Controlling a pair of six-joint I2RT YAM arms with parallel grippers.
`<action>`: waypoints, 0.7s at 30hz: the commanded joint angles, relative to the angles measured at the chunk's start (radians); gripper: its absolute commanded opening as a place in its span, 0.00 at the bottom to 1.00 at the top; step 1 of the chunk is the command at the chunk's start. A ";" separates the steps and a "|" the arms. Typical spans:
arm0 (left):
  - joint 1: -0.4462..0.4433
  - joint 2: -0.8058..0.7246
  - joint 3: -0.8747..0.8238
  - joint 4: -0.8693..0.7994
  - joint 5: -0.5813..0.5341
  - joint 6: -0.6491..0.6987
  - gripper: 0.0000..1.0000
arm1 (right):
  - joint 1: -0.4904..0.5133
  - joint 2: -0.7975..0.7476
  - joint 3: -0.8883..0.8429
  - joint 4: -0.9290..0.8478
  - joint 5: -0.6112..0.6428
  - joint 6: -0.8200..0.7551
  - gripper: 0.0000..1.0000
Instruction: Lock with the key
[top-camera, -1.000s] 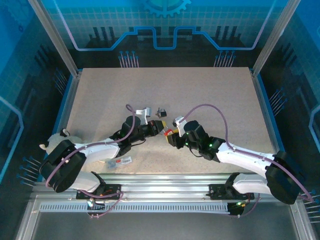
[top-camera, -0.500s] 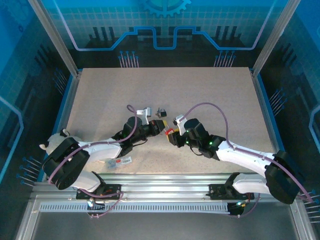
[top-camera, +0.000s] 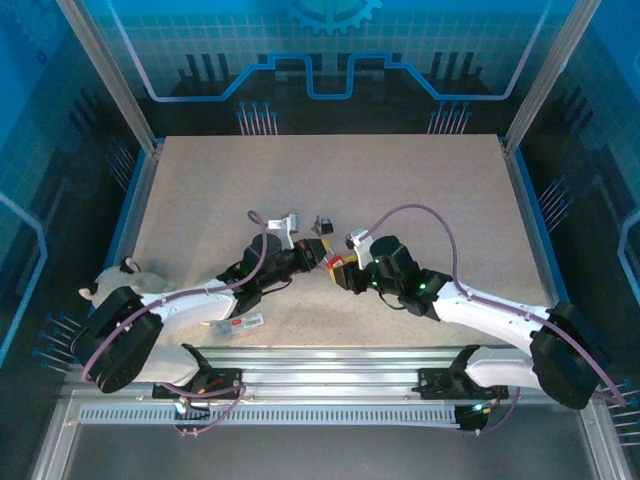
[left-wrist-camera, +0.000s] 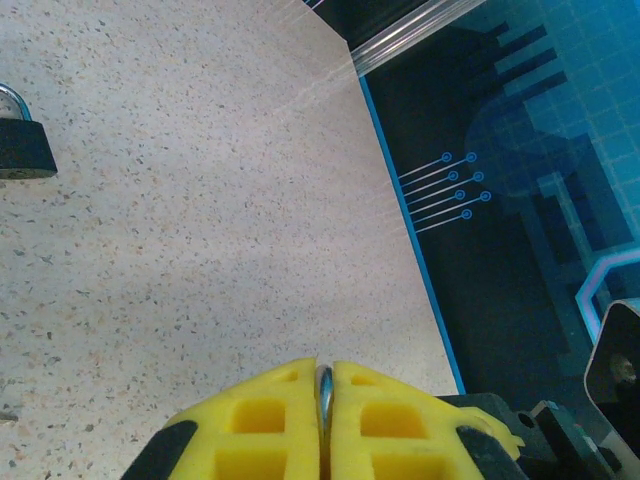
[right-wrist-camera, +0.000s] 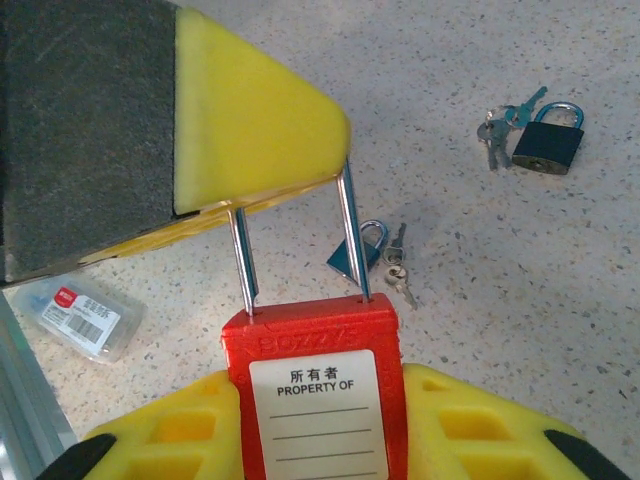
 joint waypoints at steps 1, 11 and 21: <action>-0.064 -0.007 -0.022 -0.116 0.106 0.021 0.00 | -0.050 -0.053 0.029 0.280 0.066 0.099 0.00; -0.063 0.007 0.003 -0.138 0.126 0.019 0.07 | -0.049 -0.080 0.013 0.266 0.067 0.093 0.00; -0.061 -0.014 0.014 -0.178 0.108 0.038 0.25 | -0.047 -0.093 0.009 0.266 0.067 0.080 0.00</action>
